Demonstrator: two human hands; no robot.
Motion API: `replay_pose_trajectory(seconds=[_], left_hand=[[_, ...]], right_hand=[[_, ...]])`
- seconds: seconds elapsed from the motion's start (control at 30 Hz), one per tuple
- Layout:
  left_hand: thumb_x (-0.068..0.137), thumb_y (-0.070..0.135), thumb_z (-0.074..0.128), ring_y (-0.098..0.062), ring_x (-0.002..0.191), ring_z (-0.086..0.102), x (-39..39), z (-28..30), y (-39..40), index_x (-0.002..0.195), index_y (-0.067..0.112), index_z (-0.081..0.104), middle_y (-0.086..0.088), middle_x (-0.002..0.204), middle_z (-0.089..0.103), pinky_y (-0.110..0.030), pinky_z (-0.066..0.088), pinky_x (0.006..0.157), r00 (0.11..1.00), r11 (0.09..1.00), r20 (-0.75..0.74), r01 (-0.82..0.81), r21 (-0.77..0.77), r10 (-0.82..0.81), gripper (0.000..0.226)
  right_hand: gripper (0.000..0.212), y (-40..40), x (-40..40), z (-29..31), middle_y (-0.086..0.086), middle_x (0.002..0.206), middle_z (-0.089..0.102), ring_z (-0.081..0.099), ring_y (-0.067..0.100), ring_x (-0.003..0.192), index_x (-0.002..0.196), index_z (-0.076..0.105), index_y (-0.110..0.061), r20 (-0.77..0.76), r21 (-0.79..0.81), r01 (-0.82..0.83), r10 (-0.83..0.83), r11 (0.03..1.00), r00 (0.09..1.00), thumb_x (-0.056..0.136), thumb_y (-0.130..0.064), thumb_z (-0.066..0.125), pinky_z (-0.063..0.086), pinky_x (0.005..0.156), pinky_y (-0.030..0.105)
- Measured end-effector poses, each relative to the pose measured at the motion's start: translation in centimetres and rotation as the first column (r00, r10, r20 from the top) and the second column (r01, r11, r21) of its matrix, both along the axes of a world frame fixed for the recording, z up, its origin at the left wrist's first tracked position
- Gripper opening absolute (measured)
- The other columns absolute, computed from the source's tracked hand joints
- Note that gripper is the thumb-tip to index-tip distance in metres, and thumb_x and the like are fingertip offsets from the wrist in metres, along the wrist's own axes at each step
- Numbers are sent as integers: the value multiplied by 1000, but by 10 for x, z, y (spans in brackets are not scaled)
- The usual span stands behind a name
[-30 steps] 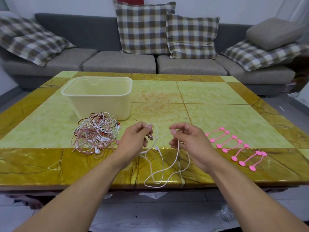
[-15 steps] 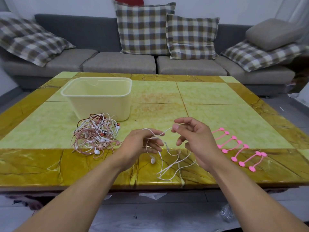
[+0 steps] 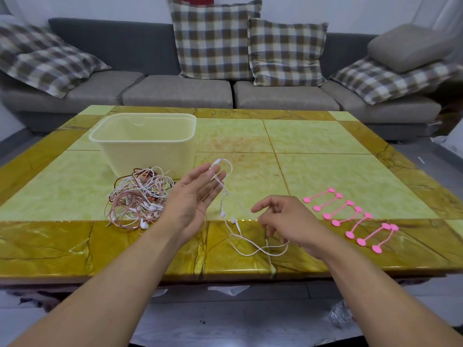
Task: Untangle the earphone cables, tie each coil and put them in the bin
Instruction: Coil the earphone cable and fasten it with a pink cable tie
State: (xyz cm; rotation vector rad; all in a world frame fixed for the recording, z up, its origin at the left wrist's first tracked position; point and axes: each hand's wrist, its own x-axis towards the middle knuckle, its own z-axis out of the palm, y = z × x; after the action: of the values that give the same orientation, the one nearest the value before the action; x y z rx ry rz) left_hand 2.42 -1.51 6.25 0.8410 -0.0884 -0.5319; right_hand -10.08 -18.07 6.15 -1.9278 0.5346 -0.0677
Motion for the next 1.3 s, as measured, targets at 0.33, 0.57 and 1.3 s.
replay_pose_trajectory(seconds=[0.33, 0.57, 1.3], left_hand=[[90, 0, 68, -25, 95, 76, -5, 0, 0, 112, 7, 61, -12, 99, 78, -30, 62, 73, 998, 995, 37, -51, 90, 48, 25], [78, 4, 72, -28, 96, 76, -11, 2, -3, 116, 3, 58, -16, 100, 77, -29, 62, 73, 1000, 998, 22, 21, 53, -22, 40], [78, -24, 63, -25, 94, 75, -12, 0, -4, 117, 8, 63, -6, 93, 78, -28, 62, 72, 995, 995, 52, 81, 65, -84, 51]], right_hand=[[7, -1, 1, -7, -5, 86, 76, 69, 12, 81, 93, 76, -26, -24, -138, -21, 18, 990, 1000, 90, -20, 72, 55, 76, 30], [22, 18, 6, -4, -21, 98, 75, 67, -2, 99, 102, 73, -38, 241, -160, -3, 42, 987, 970, 83, -37, 82, 52, 94, 34], [13, 37, 12, -1, 15, 111, 75, 73, 27, 97, 113, 58, -7, 114, 640, -120, 61, 759, 992, 102, -15, 57, 59, 73, 36]])
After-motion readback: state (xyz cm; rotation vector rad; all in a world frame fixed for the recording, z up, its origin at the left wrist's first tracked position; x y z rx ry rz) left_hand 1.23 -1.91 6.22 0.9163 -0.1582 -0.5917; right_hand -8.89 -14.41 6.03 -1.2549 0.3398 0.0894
